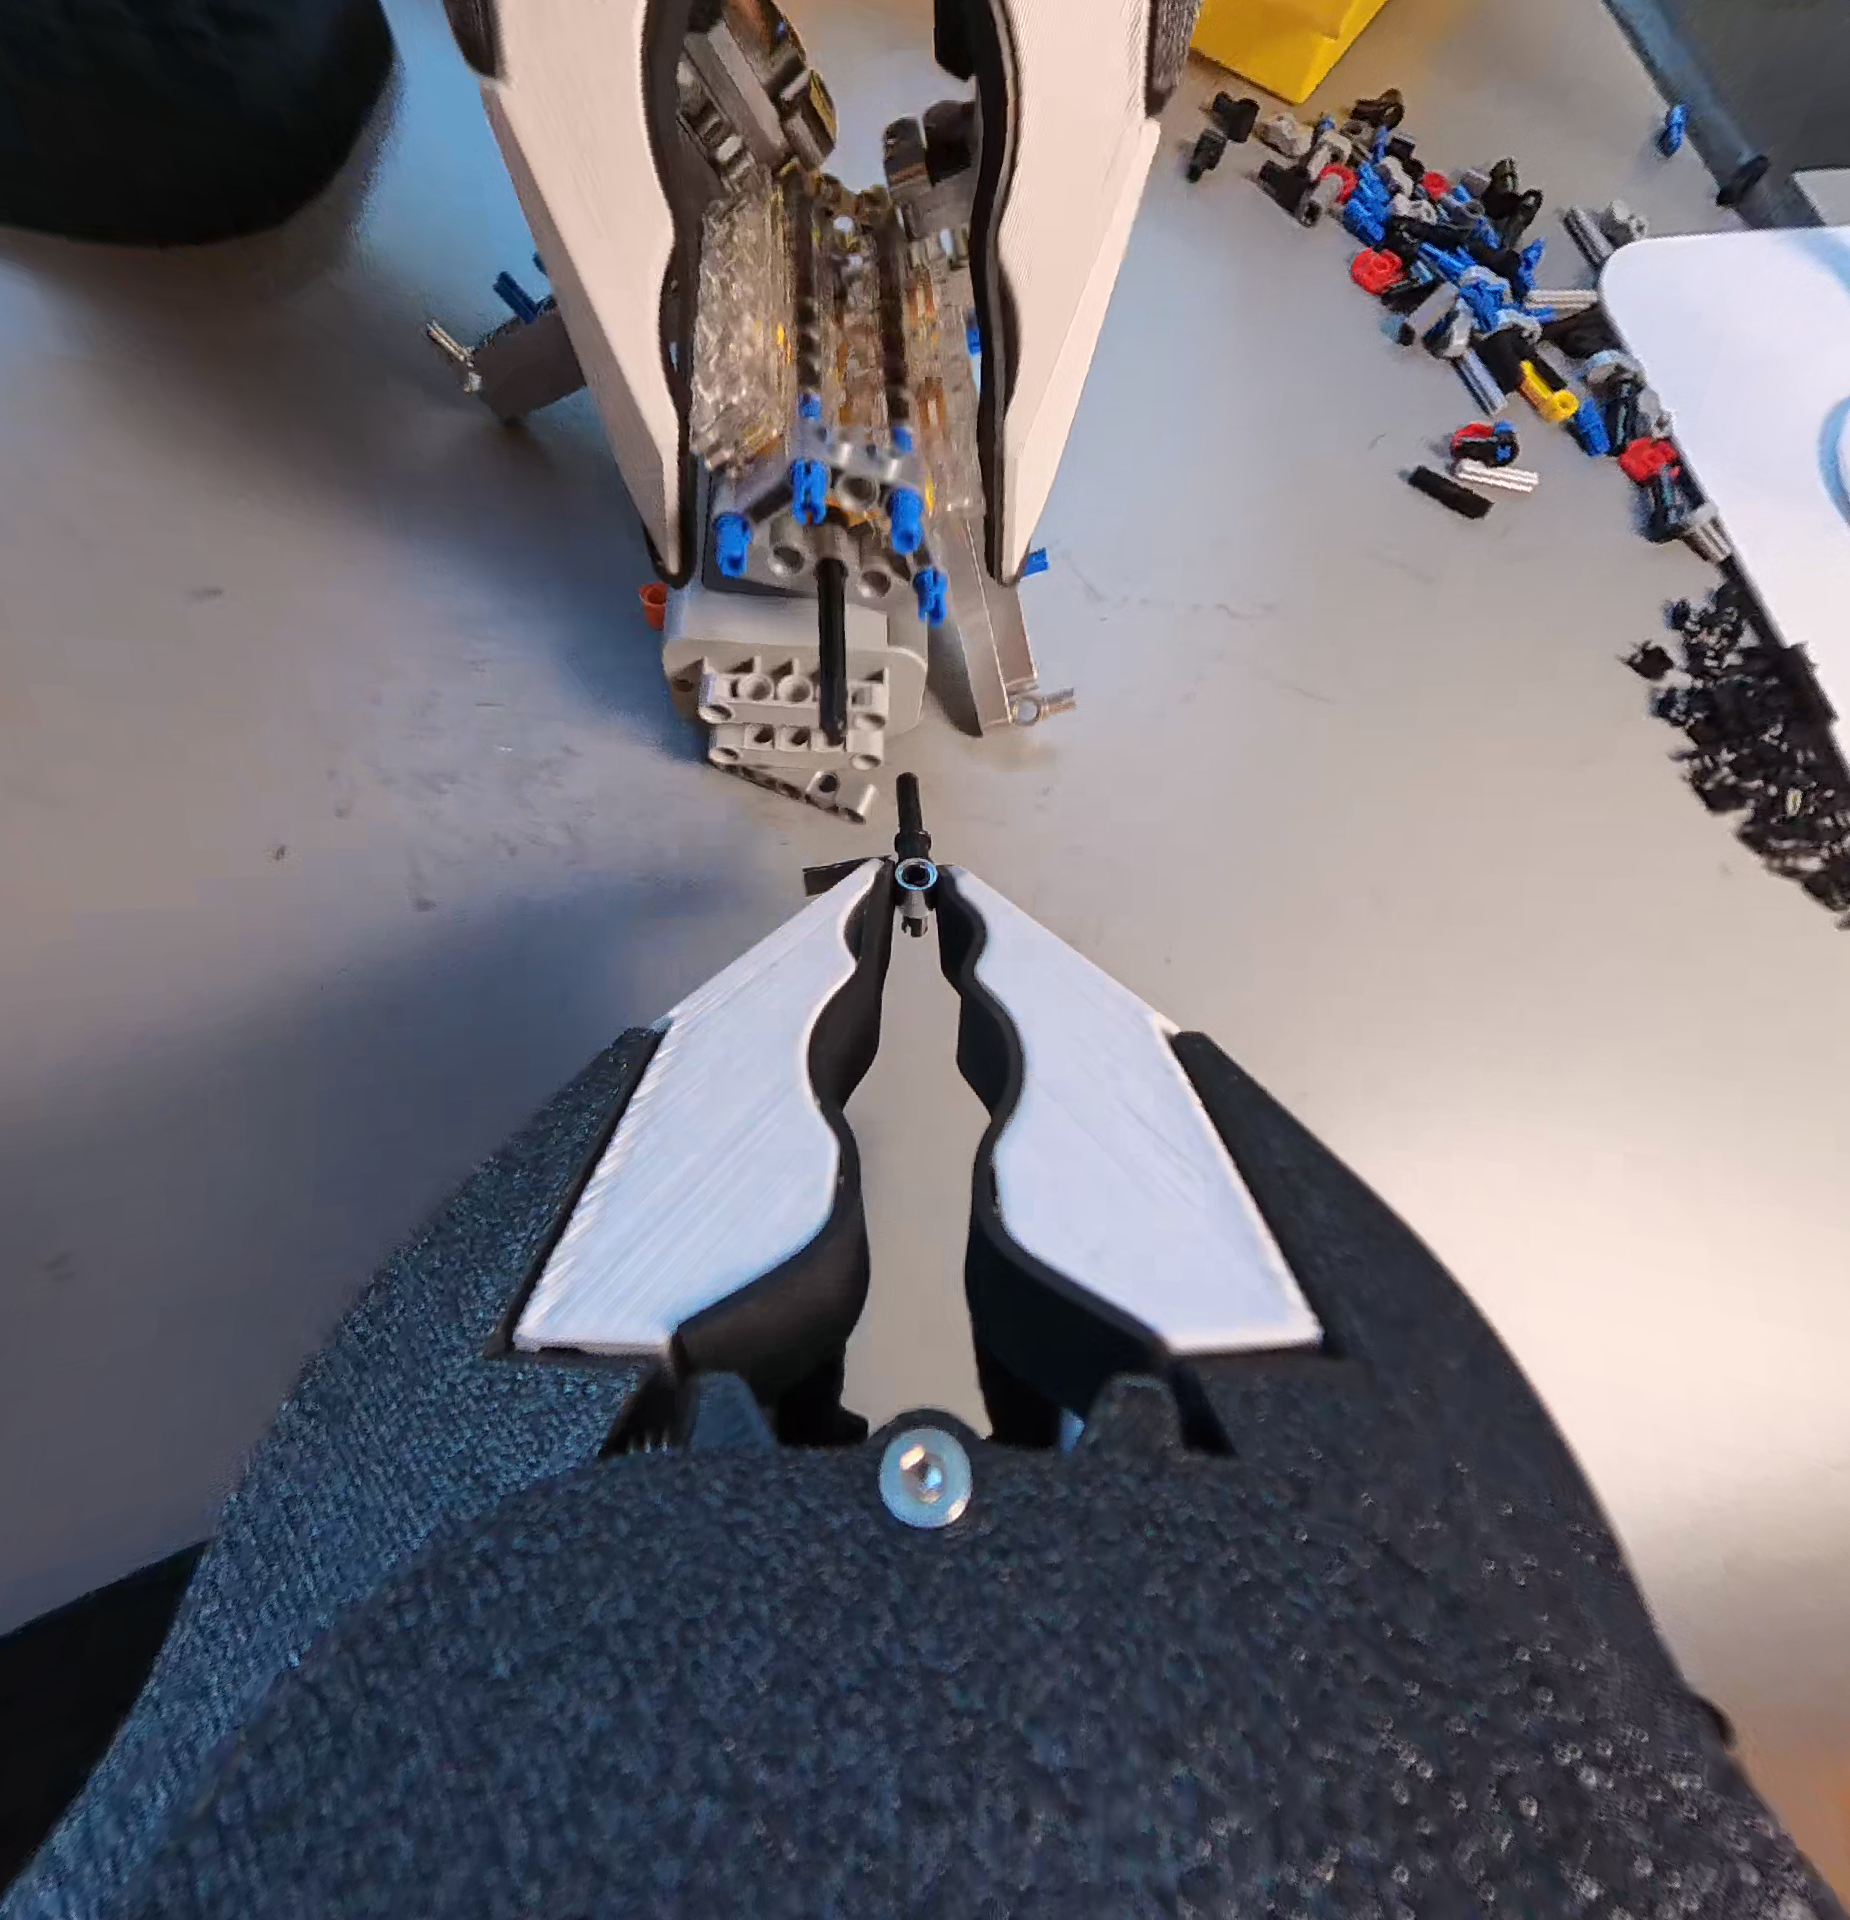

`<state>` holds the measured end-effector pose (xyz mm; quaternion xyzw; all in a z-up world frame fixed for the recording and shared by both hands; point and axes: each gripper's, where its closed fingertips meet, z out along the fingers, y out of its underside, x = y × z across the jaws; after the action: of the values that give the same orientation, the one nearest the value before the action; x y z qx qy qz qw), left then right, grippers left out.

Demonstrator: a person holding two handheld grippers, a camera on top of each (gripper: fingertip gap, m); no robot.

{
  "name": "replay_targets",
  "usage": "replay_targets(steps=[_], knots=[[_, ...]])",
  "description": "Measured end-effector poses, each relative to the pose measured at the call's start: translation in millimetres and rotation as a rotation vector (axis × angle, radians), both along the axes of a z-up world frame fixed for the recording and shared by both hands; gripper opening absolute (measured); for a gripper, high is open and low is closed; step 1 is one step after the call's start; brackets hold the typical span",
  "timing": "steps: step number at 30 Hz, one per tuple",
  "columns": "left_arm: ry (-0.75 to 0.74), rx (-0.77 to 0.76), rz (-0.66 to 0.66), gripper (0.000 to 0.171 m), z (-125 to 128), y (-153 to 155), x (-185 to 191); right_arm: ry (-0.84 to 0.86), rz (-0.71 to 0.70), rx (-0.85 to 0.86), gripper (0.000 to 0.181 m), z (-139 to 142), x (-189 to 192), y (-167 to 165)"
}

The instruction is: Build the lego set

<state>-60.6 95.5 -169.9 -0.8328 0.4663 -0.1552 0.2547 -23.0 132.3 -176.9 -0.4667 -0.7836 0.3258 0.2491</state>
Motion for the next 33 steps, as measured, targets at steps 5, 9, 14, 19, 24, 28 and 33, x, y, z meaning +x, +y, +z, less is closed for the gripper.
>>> replay_targets(steps=[5,9,14,19,24,28,33], knots=[[0.031,0.057,-0.012,0.052,8,-1,2,-0.001,0.021,0.028,0.006,10,-13,0],[0.023,0.097,-0.005,0.049,13,-3,0,0.021,0.050,0.020,0.006,7,-19,-6],[-0.030,0.158,0.019,0.044,30,-6,0,0.004,0.124,0.030,0.006,3,-17,-13],[-0.052,0.223,0.081,0.032,44,-1,3,-0.039,0.229,0.123,0.006,14,-19,-15],[-0.089,0.224,0.154,0.022,44,6,10,-0.050,0.353,0.285,0.006,24,-20,-14],[-0.118,0.195,0.187,0.021,37,11,12,-0.069,0.375,0.339,0.006,24,-20,-10],[-0.094,0.198,0.185,0.021,27,13,13,-0.087,0.337,0.343,0.006,9,-18,1]])
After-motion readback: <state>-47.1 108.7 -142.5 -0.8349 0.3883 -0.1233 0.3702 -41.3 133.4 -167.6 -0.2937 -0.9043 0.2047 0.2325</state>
